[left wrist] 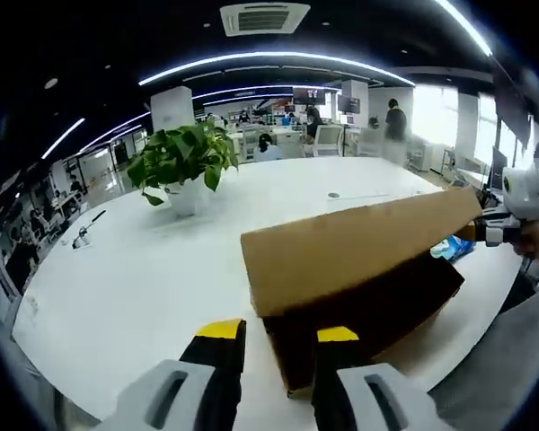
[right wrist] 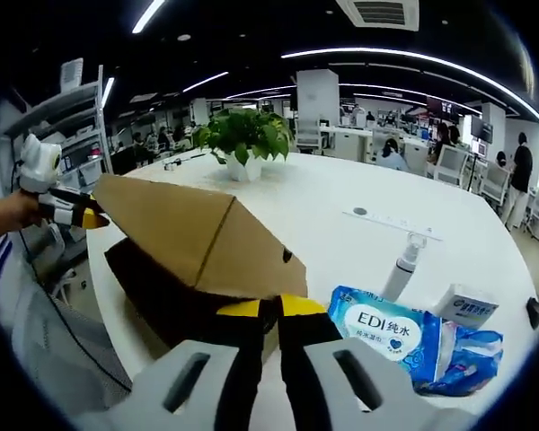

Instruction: Operate the shoe box by opening the lid, removing the specified soft item, and placing it in the target area until the item is outside and the box remains undamaged.

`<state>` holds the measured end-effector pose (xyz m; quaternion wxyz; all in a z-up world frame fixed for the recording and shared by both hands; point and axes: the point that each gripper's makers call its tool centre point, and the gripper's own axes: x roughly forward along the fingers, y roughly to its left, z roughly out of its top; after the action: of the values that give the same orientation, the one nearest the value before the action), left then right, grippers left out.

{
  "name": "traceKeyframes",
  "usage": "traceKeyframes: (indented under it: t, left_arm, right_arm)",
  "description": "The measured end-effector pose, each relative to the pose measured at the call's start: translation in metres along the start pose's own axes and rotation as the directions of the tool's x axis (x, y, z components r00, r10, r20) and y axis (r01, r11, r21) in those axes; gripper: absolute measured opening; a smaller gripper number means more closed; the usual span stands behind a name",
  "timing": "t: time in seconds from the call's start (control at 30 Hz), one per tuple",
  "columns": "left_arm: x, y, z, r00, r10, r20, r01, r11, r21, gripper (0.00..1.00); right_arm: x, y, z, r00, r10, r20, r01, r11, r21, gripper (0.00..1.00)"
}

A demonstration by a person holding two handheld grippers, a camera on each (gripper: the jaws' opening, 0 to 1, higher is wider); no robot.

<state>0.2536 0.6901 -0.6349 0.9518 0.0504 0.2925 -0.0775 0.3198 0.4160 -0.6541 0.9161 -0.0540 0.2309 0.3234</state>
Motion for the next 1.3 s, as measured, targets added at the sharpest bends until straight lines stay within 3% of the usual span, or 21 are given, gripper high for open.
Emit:
traceKeyframes:
  t: [0.3, 0.67, 1.3]
  left_arm:
    - [0.002, -0.009, -0.004, 1.000, -0.028, -0.004, 0.028, 0.999, 0.030, 0.30]
    - [0.003, -0.013, -0.021, 0.998, -0.049, -0.035, 0.050, 0.999, 0.013, 0.31]
    - [0.009, -0.017, -0.038, 0.995, -0.073, -0.071, 0.073, 0.997, 0.001, 0.33]
  right_arm:
    - [-0.001, 0.006, -0.009, 0.999, 0.037, -0.026, -0.038, 0.998, -0.041, 0.07]
    - [-0.004, 0.020, -0.024, 0.992, 0.105, -0.070, -0.110, 0.991, -0.074, 0.15]
    - [-0.011, 0.032, -0.036, 0.981, 0.161, -0.108, -0.178, 0.969, -0.174, 0.23]
